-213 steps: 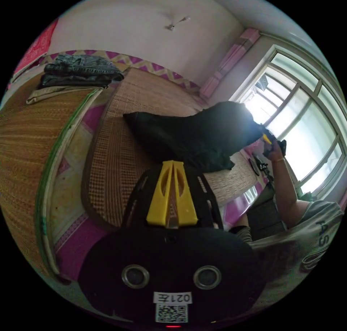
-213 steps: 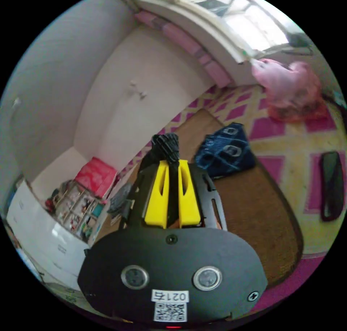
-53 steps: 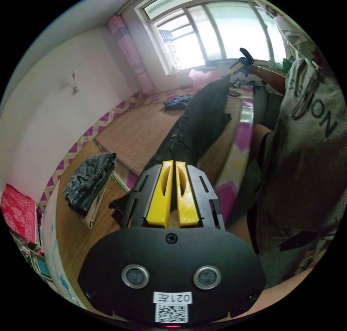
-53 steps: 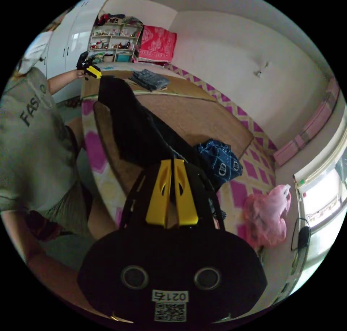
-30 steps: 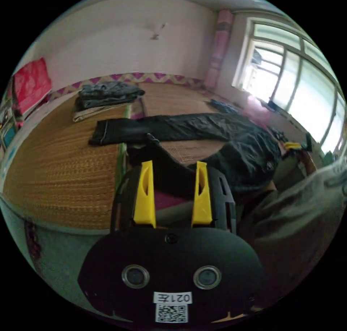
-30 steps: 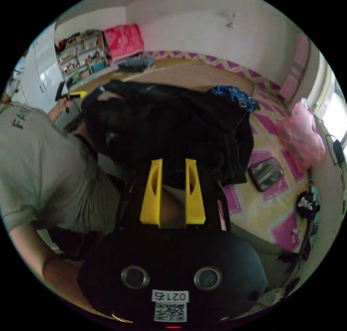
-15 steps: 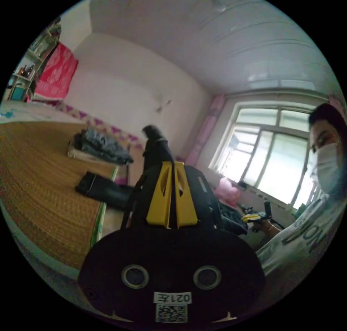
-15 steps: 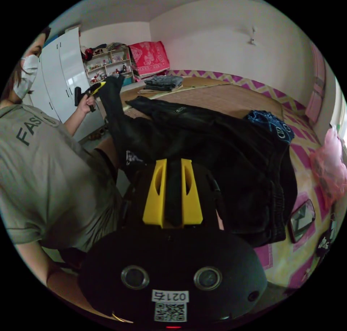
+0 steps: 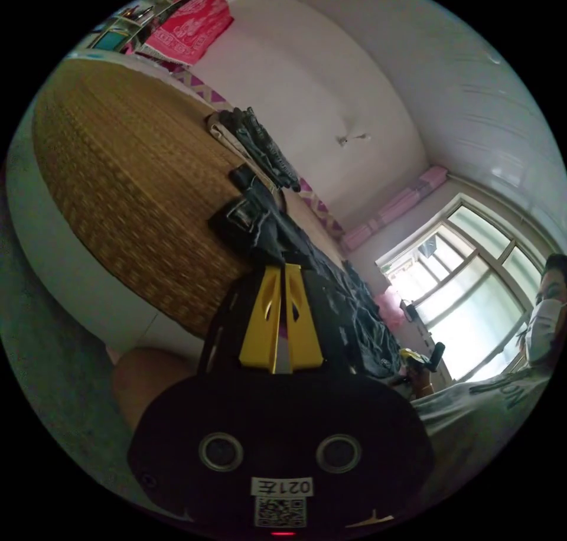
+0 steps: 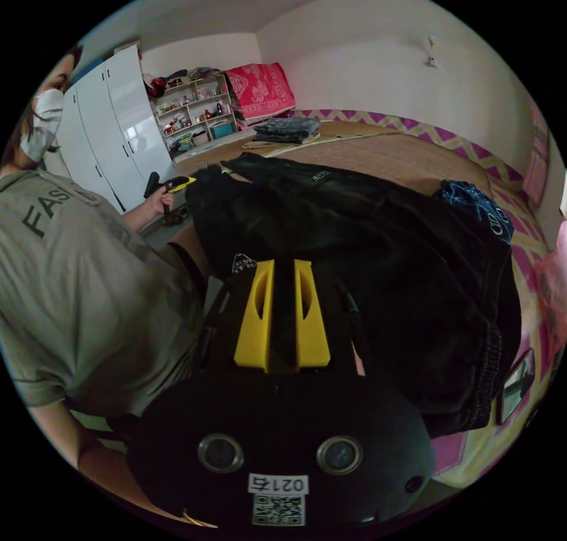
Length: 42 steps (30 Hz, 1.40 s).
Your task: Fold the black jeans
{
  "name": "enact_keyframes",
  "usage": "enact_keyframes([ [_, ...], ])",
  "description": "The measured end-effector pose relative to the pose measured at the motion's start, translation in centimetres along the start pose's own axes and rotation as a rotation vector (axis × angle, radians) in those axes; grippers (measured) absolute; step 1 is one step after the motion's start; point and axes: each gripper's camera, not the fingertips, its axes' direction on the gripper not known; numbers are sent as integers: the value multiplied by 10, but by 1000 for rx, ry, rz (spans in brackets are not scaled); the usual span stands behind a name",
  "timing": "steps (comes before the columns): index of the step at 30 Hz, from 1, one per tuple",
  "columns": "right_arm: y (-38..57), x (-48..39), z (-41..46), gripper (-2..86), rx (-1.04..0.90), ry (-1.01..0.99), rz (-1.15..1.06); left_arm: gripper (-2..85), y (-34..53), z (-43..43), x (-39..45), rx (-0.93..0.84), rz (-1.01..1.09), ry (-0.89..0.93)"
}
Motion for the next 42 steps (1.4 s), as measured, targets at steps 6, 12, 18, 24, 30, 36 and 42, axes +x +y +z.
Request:
enact_keyframes([
  [6, 2, 1, 13, 61, -8, -24, 8, -9, -9, -51, -10, 124, 27, 66],
  [12, -2, 4, 24, 61, -18, -22, 27, -9, -17, -72, -54, 90, -214, 209],
  [18, -21, 10, 20, 63, 13, 14, 26, -10, -40, -102, -30, 103, 3, 104],
  [24, -59, 19, 33, 71, -5, 119, -11, -10, -65, -116, -40, 174, 31, 130],
  [30, -93, 18, 48, 71, 7, 89, -39, -10, -72, -107, -84, 70, -218, 134],
  [36, -104, 18, 56, 72, -10, 95, -16, -9, -81, -112, -87, 53, -209, 124],
  [42, -96, 34, 23, 81, 40, 179, 142, 3, -91, -111, -86, 75, -173, 154],
])
